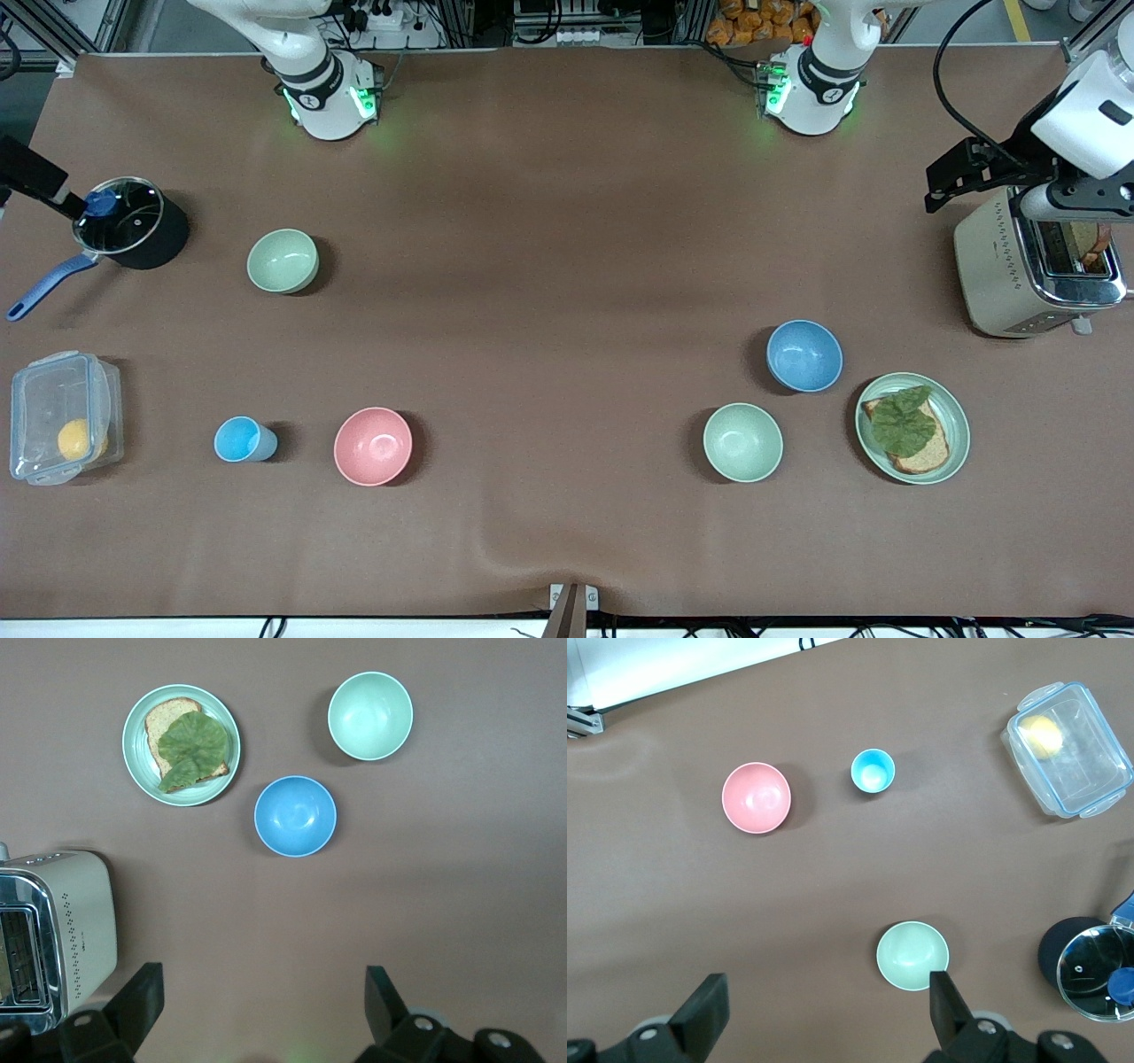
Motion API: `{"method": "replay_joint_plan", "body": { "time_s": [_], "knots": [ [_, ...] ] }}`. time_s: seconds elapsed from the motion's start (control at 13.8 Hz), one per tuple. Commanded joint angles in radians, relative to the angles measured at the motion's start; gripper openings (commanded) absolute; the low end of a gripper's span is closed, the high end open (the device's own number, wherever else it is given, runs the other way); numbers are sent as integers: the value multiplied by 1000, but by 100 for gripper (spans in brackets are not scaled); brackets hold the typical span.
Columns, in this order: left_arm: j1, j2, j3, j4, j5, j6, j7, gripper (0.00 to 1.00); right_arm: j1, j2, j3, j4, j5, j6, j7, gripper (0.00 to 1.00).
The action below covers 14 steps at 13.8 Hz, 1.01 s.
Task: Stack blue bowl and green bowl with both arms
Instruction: 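Move the left gripper toward the blue bowl beside the sandwich plate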
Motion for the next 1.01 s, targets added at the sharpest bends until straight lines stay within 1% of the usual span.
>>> {"method": "replay_joint_plan", "body": {
  "time_s": [0.0,0.43,0.58,0.94],
  "knots": [
    [2,-3,-1,19,22,-18,1,100,-39,-34,26,-48,-15,-19,-5,100],
    [-2,8,1,20,22,-17,6,100,-47,-33,26,-45,-13,-24,-5,100],
    [5,25,5,22,17,-13,6,100,-45,-33,26,-45,-13,-25,-4,100],
    [13,120,11,11,25,46,41,100,-36,-27,26,-42,-13,-27,1,100]
  ]
}}
